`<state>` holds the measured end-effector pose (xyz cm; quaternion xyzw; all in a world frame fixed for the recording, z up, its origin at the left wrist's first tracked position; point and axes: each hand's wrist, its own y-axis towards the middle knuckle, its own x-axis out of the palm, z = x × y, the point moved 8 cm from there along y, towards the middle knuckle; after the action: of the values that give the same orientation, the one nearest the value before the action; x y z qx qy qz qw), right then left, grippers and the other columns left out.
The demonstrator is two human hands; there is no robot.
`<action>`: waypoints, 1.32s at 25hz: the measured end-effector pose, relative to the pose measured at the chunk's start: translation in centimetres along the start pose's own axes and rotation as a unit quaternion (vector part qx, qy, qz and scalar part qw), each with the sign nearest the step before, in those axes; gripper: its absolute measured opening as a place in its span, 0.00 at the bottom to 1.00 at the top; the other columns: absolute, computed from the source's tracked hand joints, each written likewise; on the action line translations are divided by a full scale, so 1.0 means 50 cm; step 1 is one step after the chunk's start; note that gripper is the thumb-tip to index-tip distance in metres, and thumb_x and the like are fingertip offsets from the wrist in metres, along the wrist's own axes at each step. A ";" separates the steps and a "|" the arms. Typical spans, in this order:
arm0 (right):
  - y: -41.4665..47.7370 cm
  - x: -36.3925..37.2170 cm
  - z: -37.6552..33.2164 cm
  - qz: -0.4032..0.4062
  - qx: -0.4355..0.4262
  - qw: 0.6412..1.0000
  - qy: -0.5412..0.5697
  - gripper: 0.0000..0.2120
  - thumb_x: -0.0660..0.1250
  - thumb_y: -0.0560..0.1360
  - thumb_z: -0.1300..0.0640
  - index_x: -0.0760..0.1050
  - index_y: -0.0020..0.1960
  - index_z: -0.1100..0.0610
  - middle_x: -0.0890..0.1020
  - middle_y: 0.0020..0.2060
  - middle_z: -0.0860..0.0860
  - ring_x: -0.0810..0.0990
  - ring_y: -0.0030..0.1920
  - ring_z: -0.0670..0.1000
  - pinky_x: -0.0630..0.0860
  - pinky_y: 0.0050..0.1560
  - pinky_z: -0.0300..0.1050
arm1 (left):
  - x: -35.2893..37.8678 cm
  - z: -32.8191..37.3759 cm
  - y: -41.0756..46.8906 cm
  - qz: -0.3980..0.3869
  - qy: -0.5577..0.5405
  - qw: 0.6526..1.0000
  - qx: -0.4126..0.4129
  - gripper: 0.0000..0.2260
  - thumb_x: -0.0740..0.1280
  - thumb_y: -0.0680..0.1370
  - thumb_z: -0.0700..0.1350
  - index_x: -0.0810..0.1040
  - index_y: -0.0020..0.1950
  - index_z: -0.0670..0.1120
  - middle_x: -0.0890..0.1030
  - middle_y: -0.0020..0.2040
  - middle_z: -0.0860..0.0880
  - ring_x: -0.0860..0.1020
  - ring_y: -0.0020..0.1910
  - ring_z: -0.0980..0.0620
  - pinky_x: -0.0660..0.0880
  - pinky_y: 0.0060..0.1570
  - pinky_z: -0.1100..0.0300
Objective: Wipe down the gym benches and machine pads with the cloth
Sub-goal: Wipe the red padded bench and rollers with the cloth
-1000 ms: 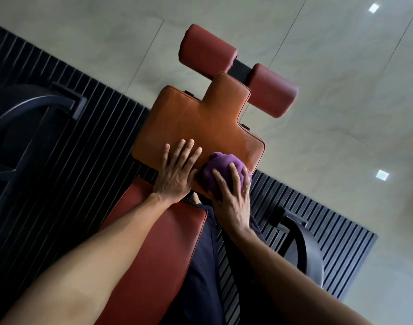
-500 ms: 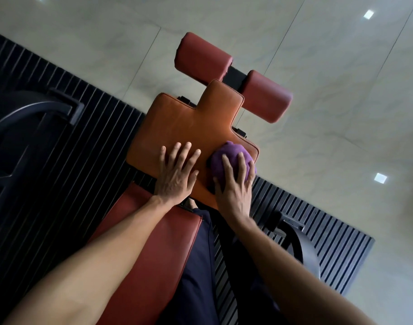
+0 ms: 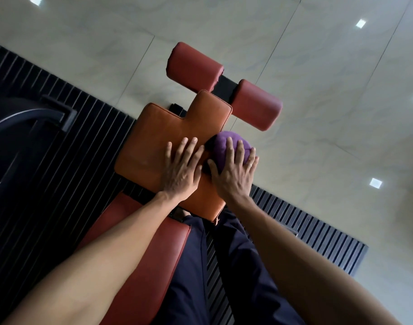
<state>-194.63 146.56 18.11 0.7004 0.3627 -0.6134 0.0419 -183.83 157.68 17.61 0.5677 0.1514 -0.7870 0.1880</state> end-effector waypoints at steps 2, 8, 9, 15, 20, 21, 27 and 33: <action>0.055 -0.015 0.005 -0.019 0.029 0.999 -0.007 0.37 0.55 0.77 0.30 0.58 0.79 0.49 0.68 0.74 0.57 0.63 0.73 0.68 0.60 0.74 0.67 | 0.010 0.017 0.027 -0.002 -0.001 1.000 -0.005 0.23 0.59 0.81 0.52 0.68 0.76 0.48 0.61 0.80 0.44 0.58 0.79 0.41 0.51 0.76 0.34; 0.147 -0.055 0.032 -0.137 0.072 0.987 0.047 0.30 0.60 0.74 0.28 0.70 0.67 0.48 0.79 0.61 0.55 0.78 0.57 0.61 0.74 0.52 0.52 | 0.027 0.029 0.034 -0.011 0.011 1.000 -0.025 0.26 0.59 0.82 0.53 0.65 0.79 0.48 0.58 0.81 0.43 0.54 0.81 0.41 0.50 0.76 0.33; 0.136 -0.058 0.039 -0.123 0.070 0.987 0.070 0.29 0.61 0.74 0.29 0.70 0.67 0.47 0.78 0.61 0.54 0.78 0.58 0.61 0.74 0.52 0.52 | 0.025 0.030 0.032 -0.014 0.015 0.999 -0.025 0.26 0.59 0.82 0.53 0.64 0.79 0.48 0.58 0.81 0.43 0.54 0.81 0.41 0.50 0.75 0.33; -0.054 0.007 0.097 0.032 0.222 0.930 0.289 0.39 0.66 0.75 0.38 0.53 0.78 0.49 0.65 0.70 0.55 0.74 0.65 0.62 0.75 0.62 0.60 | 0.023 0.034 0.033 0.003 0.022 1.000 -0.011 0.26 0.56 0.83 0.53 0.63 0.80 0.47 0.59 0.81 0.43 0.55 0.80 0.40 0.51 0.75 0.33; -0.271 0.108 0.059 -0.040 0.297 0.866 0.401 0.43 0.71 0.77 0.44 0.50 0.80 0.54 0.58 0.76 0.55 0.63 0.75 0.59 0.68 0.72 0.54 | 0.032 0.031 0.032 0.010 0.014 1.000 -0.015 0.26 0.58 0.83 0.51 0.62 0.80 0.46 0.59 0.81 0.43 0.55 0.80 0.40 0.51 0.75 0.33; -0.293 0.112 0.054 -0.048 0.300 0.859 0.411 0.43 0.71 0.77 0.44 0.49 0.80 0.54 0.57 0.76 0.54 0.62 0.75 0.58 0.66 0.74 0.52 | 0.032 0.030 0.031 0.006 0.009 1.000 -0.014 0.26 0.58 0.83 0.51 0.62 0.80 0.46 0.59 0.81 0.43 0.55 0.80 0.40 0.51 0.75 0.33; -0.061 0.016 0.096 0.016 0.249 0.891 0.379 0.38 0.70 0.78 0.45 0.53 0.80 0.52 0.61 0.73 0.55 0.68 0.69 0.63 0.70 0.69 0.59 | 0.036 0.029 0.030 -0.007 0.027 0.999 -0.020 0.26 0.58 0.83 0.51 0.62 0.80 0.47 0.58 0.81 0.43 0.54 0.81 0.40 0.50 0.75 0.33; 0.015 -0.018 0.128 -0.049 0.117 0.944 0.304 0.37 0.70 0.77 0.41 0.57 0.78 0.51 0.64 0.71 0.54 0.72 0.66 0.63 0.74 0.63 0.61 | 0.030 0.046 0.035 -0.040 0.047 0.997 -0.052 0.26 0.56 0.81 0.51 0.62 0.80 0.46 0.58 0.81 0.43 0.54 0.80 0.39 0.50 0.76 0.33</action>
<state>-199.50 142.36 17.06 0.8349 0.3178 -0.4109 -0.1822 -185.37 154.89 16.84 0.5870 0.2237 -0.7574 0.1782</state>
